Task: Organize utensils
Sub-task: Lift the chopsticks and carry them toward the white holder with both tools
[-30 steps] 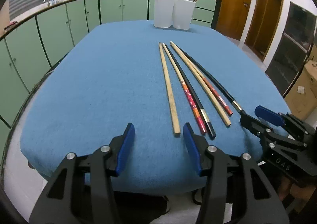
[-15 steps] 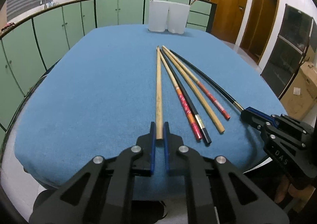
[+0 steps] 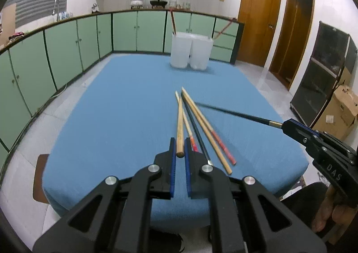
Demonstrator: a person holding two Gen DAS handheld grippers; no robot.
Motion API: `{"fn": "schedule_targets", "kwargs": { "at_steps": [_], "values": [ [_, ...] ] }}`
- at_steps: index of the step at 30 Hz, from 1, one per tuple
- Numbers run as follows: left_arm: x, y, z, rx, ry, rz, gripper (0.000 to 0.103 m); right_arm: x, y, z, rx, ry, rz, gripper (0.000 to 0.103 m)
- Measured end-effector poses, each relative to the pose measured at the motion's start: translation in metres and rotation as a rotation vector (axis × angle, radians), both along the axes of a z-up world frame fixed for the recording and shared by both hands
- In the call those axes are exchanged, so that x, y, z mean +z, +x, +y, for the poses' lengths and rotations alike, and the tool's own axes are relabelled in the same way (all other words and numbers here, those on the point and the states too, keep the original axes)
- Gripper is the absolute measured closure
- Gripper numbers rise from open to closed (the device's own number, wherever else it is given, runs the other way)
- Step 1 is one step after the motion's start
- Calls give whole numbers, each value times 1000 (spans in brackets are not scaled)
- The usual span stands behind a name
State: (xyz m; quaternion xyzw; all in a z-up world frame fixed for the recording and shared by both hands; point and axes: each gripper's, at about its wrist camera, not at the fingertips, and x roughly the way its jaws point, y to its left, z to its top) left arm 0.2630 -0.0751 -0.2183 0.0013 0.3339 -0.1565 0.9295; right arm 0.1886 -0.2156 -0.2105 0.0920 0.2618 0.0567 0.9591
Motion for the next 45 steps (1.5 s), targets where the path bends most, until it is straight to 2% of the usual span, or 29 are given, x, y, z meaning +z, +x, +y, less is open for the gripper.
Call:
{"fn": "schedule_targets", "kwargs": {
  "at_steps": [5, 11, 22, 27, 33, 39, 42, 44, 45],
  "values": [
    [28, -2, 5, 0, -12, -50, 97, 24, 2, -4, -3, 0, -37, 96],
    [60, 5, 9, -24, -11, -104, 97, 53, 19, -1, 27, -54, -55, 96],
    [94, 64, -10, -103, 14, -112, 97, 91, 84, 3, 106, -125, -1, 96],
    [100, 98, -13, -126, 23, -80, 97, 103, 114, 3, 141, -136, 45, 96],
    [102, 123, -15, -140, 11, -43, 100, 111, 147, -8, 154, -94, 94, 96],
    [91, 109, 10, -122, -30, -39, 100, 109, 146, -8, 164, -94, 90, 96],
    [67, 68, 36, -105, -63, -18, 93, 108, 140, -9, 166, -88, 82, 96],
    [44, 37, 49, -74, -58, 9, 62, 108, 138, -11, 168, -85, 78, 96],
    [31, 18, 57, -59, -53, 24, 60, 107, 135, -12, 169, -83, 77, 96]
  ]
}}
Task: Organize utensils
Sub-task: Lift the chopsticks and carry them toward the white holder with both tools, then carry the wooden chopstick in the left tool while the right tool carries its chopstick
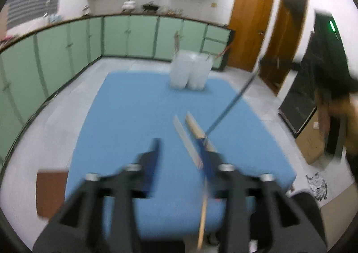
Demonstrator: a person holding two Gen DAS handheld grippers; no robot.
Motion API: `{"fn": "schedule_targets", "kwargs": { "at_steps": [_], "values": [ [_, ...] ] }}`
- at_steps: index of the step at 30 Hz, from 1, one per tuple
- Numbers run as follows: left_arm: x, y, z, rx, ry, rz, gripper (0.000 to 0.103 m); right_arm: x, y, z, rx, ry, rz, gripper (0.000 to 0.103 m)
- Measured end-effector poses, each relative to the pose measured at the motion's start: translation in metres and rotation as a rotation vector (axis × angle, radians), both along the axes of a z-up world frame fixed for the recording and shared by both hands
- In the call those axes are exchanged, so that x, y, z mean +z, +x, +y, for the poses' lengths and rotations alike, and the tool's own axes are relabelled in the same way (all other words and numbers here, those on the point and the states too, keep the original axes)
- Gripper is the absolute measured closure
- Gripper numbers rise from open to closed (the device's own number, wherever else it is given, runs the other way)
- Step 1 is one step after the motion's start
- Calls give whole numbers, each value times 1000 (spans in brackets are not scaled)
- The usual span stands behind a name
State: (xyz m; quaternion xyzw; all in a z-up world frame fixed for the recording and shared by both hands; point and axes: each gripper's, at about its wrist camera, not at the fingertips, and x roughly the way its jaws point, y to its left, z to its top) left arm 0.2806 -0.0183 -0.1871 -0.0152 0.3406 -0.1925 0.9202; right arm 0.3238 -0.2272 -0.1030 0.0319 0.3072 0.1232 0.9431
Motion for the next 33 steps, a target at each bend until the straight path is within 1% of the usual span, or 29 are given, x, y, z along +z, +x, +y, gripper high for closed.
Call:
{"fn": "schedule_targets", "kwargs": {
  "at_steps": [2, 4, 5, 8, 10, 13, 15, 17, 20, 24, 26, 29, 33],
  "values": [
    [-19, -31, 8, 4, 9, 35, 60, -1, -4, 0, 5, -8, -7, 96],
    [-37, -67, 13, 6, -4, 71, 60, -2, -7, -2, 7, -11, -11, 96],
    [-44, -82, 8, -10, 16, 90, 60, -3, -8, -3, 6, -9, -12, 96],
    [-60, -109, -10, -63, 68, 109, 60, -5, -9, -7, -5, 11, -8, 96],
    [-67, -116, -22, -82, 113, 85, 60, -4, -10, -8, -13, 19, -7, 96],
    [-81, -109, -33, -88, 116, 105, 61, -5, -12, -8, -15, 14, -9, 96],
    [-90, -97, -34, -68, 123, 134, 66, -5, -12, -8, -18, 16, -8, 96],
    [-91, -87, -33, -47, 109, 152, 68, -5, -12, -8, -17, 22, -7, 96],
    [-99, -84, -38, -45, 125, 181, 69, -6, -13, -7, -14, 23, -13, 96],
    [-103, -79, -37, -44, 118, 203, 72, -7, -14, -9, -13, 29, -18, 96],
    [-106, -78, -38, -41, 122, 224, 82, -7, -14, -10, -14, 30, -19, 96],
    [-110, -73, -37, -31, 120, 254, 87, -8, -14, -13, -19, 36, -17, 96],
    [-112, -71, -36, -35, 104, 265, 89, -9, -15, -13, -20, 34, -18, 96]
  ]
}}
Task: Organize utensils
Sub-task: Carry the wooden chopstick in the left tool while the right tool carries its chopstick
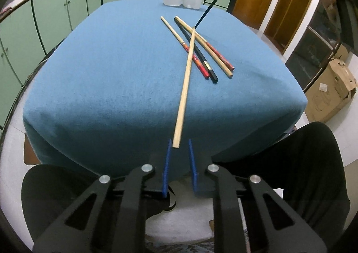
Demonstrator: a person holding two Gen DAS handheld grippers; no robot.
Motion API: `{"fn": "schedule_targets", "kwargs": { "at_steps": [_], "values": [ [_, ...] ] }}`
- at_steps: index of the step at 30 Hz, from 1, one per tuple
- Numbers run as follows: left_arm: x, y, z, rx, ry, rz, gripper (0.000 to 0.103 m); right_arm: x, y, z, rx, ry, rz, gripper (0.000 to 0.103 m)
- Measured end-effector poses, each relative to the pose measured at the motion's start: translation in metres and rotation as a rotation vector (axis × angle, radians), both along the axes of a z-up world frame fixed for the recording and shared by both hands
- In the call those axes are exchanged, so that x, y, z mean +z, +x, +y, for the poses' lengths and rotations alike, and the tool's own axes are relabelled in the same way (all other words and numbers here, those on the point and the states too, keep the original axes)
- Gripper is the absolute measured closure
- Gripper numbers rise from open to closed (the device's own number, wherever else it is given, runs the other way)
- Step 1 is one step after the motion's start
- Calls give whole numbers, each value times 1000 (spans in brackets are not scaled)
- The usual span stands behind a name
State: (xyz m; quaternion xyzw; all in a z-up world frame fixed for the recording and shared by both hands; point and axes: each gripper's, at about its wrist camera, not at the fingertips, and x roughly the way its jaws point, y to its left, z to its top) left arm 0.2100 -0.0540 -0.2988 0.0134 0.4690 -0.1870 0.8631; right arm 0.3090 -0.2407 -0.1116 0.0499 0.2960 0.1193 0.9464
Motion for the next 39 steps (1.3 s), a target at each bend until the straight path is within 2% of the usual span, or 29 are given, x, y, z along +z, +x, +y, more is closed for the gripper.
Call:
{"fn": "schedule_targets", "kwargs": {
  "at_steps": [3, 10, 13, 18, 28, 35, 39],
  "values": [
    [-2, 1, -1, -2, -6, 13, 97, 0, -1, 0, -2, 0, 0, 96],
    [1, 0, -1, 0, -26, -5, 97, 0, 0, -1, -8, 0, 0, 96],
    [12, -4, -1, 5, -24, -53, 97, -1, -1, -1, -14, 2, 1, 96],
    [43, 0, -1, 11, -27, -123, 97, -1, -1, 0, -17, -2, 3, 96],
    [130, 23, 0, 21, -27, -306, 97, 0, 1, 2, -19, -4, 4, 96],
    [187, 59, -3, 12, -64, -406, 97, 2, 5, 7, -13, -24, 4, 96],
    [202, 84, -11, -4, -69, -423, 97, 4, 9, 9, -13, -30, 5, 96]
  ]
}}
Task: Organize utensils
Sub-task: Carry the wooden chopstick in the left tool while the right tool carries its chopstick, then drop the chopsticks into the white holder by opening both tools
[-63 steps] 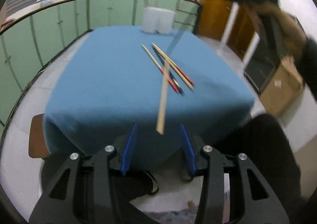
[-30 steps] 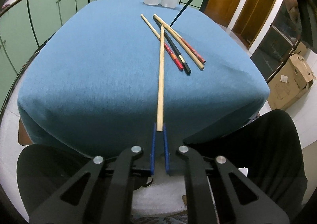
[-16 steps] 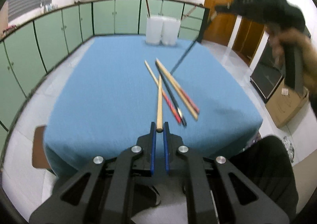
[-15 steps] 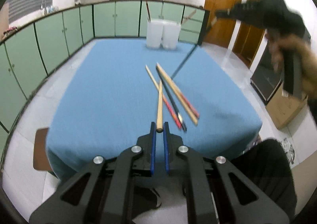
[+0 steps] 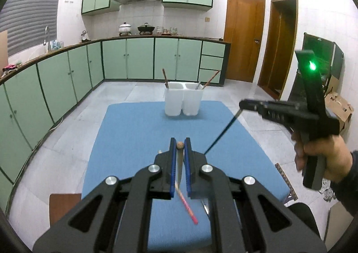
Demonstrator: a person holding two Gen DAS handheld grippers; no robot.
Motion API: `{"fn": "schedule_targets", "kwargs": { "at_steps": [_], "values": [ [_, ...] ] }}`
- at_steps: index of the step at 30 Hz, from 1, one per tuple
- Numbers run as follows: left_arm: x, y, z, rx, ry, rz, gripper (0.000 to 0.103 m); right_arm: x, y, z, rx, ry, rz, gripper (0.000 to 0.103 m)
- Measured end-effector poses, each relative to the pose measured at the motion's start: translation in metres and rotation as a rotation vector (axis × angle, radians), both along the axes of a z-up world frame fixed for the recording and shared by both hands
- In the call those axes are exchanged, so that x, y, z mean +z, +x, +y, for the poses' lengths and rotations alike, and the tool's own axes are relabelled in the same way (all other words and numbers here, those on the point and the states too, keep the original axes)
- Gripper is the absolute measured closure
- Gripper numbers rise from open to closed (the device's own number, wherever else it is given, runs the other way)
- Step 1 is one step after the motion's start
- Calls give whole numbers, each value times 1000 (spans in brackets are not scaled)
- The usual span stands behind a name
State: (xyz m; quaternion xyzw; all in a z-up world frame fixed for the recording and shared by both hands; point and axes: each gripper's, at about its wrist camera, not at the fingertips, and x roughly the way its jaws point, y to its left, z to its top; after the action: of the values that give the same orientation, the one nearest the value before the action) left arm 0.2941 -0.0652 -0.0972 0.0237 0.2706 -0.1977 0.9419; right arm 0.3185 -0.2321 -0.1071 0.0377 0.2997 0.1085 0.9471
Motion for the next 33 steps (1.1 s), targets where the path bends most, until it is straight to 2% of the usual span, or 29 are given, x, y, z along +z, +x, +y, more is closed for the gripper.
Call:
{"fn": "schedule_targets", "kwargs": {
  "at_steps": [7, 15, 20, 25, 30, 33],
  "values": [
    [0, 32, -13, -37, 4, 2, 97, 3, 6, 5, 18, -19, -1, 96],
    [11, 56, -20, -76, -28, 5, 97, 17, 20, 7, 33, -58, -5, 96],
    [34, 89, -33, -98, -43, -20, 97, 35, 35, 6, 40, -82, -9, 97],
    [58, 122, -52, -105, -25, -86, 97, 53, 54, -1, 41, -95, -12, 97],
    [88, 163, -70, -95, -33, -133, 97, 71, 80, -10, 29, -110, -23, 97],
    [110, 195, -81, -83, -48, -163, 97, 91, 105, -19, 17, -102, -44, 97]
  ]
}}
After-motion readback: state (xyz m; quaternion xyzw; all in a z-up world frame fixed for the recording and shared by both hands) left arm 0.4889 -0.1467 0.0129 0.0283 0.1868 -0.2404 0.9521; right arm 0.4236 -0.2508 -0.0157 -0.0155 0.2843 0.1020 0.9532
